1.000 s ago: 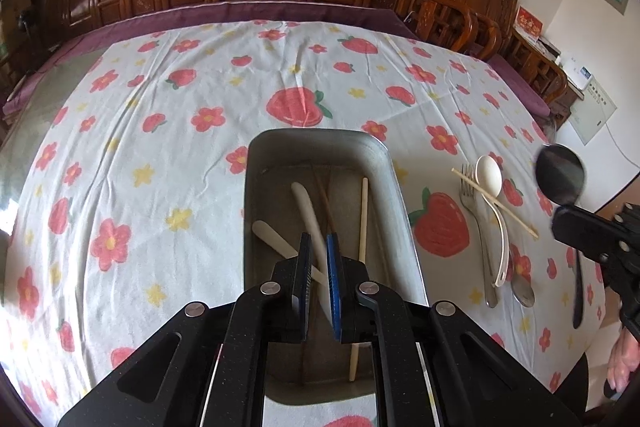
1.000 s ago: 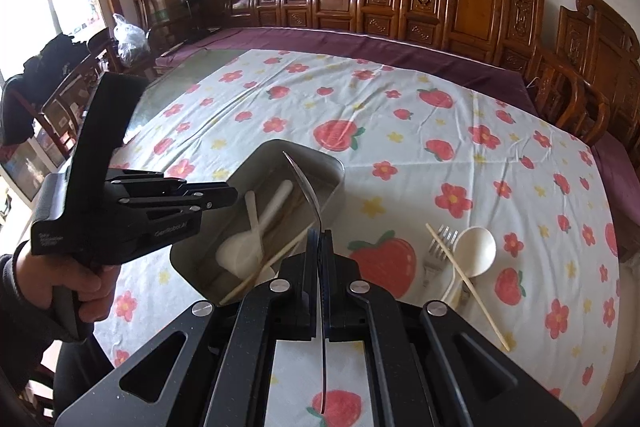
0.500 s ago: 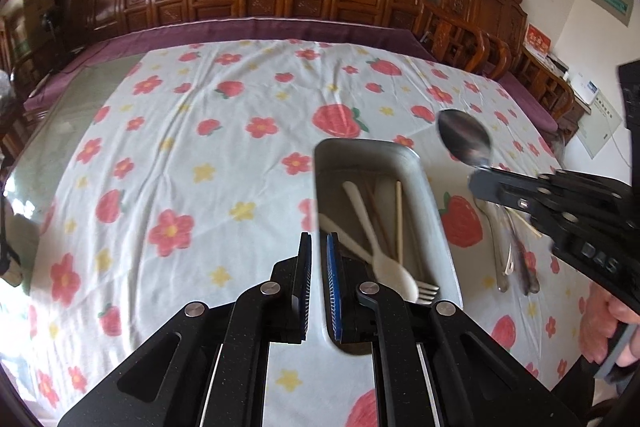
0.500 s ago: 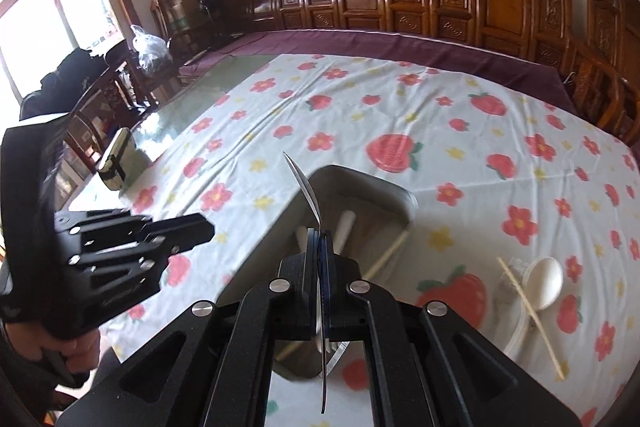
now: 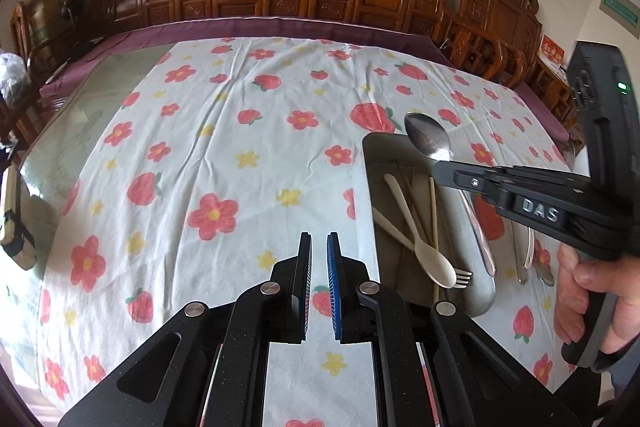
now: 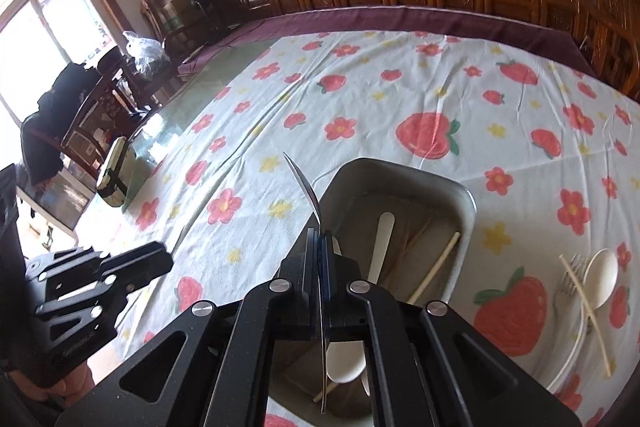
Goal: Organize utensils
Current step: 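Lower the metal spoon into the tray and open the right gripper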
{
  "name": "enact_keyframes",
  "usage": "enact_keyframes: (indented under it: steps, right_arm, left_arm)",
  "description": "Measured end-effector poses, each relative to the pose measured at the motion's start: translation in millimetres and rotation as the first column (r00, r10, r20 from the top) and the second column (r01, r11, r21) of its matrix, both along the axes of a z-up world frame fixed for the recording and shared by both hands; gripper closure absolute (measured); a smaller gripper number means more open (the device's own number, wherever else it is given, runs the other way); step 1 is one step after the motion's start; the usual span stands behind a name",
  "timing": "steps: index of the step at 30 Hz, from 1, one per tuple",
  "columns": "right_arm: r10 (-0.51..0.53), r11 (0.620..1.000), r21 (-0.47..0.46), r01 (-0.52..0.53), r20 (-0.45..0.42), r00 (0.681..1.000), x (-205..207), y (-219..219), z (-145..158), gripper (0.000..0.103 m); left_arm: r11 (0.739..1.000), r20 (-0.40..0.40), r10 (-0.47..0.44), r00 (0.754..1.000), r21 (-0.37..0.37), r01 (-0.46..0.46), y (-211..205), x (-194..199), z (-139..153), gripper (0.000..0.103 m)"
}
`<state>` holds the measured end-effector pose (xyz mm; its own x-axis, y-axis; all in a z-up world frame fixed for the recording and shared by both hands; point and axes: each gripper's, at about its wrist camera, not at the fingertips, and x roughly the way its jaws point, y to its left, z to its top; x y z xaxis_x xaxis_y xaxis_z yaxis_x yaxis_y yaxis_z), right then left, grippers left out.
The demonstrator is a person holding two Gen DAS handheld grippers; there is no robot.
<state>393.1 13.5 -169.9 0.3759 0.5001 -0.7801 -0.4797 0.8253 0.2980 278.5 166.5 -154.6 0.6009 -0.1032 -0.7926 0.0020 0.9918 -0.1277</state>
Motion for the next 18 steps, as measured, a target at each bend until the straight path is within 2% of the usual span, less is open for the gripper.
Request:
enact_keyframes:
  steps: [7, 18]
  right_arm:
    - [-0.043, 0.999, -0.024, 0.042, -0.049, 0.998, 13, -1, -22, 0.1]
    - [-0.059, 0.996, -0.07, 0.055, -0.056, 0.997, 11, -10, -38, 0.097]
  left_arm:
    - [1.0, 0.009, -0.011, 1.0, 0.008, 0.011, 0, -4, 4, 0.096]
    - [1.0, 0.019, -0.023, 1.0, 0.007, 0.023, -5, -6, 9, 0.096]
